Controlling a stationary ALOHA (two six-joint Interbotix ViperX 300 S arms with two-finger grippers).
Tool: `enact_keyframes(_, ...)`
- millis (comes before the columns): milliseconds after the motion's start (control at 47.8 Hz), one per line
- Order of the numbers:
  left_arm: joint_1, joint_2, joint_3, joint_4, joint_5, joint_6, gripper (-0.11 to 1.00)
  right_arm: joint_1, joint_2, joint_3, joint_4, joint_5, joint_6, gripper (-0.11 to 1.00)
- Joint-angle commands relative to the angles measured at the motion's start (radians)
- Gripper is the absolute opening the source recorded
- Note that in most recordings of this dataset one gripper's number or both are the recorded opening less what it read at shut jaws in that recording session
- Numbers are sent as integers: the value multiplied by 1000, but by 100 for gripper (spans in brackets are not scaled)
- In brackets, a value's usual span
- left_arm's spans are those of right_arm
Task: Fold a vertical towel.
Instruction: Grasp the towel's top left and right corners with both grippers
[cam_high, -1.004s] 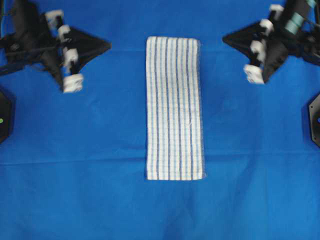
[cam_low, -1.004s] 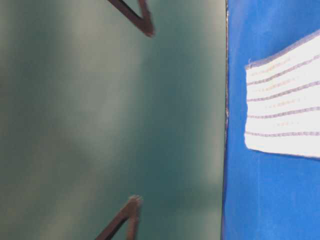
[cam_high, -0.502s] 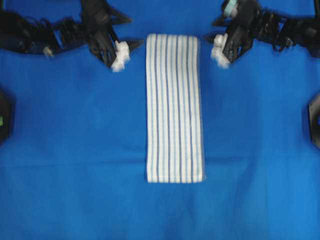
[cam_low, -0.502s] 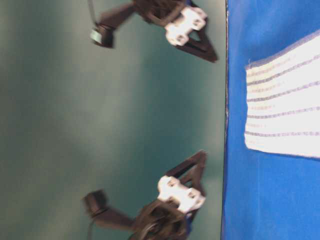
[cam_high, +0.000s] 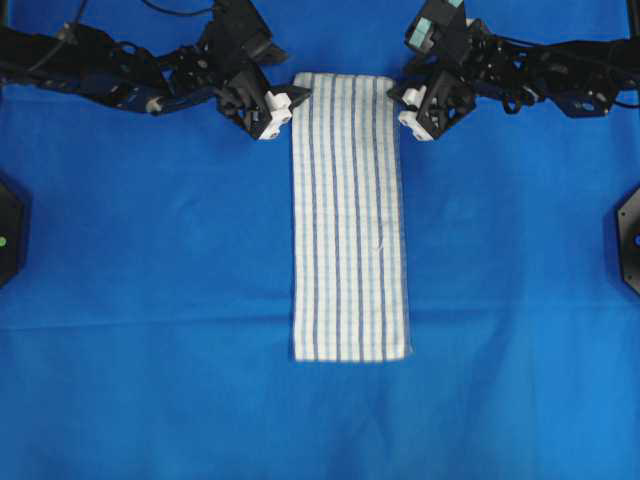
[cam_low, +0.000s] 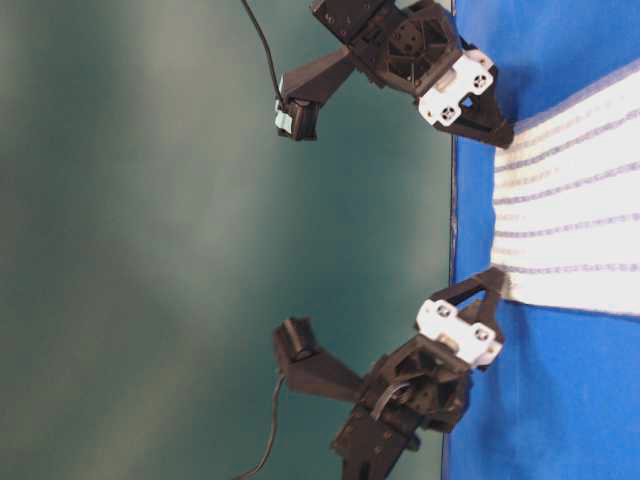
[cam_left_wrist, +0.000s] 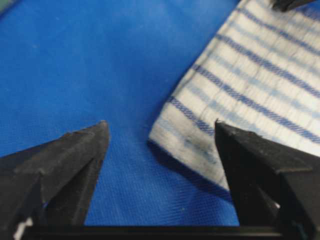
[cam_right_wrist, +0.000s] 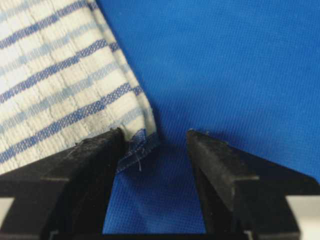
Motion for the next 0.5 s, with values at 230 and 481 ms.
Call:
enact_keyframes(230, -6, 12, -46, 0, 55, 21, 39, -5, -3, -14, -2, -14, -2, 29)
enact_keyframes(481, -15, 9, -46, 2, 54, 34, 5, -2, -5, -17, -2, -15, 2, 11)
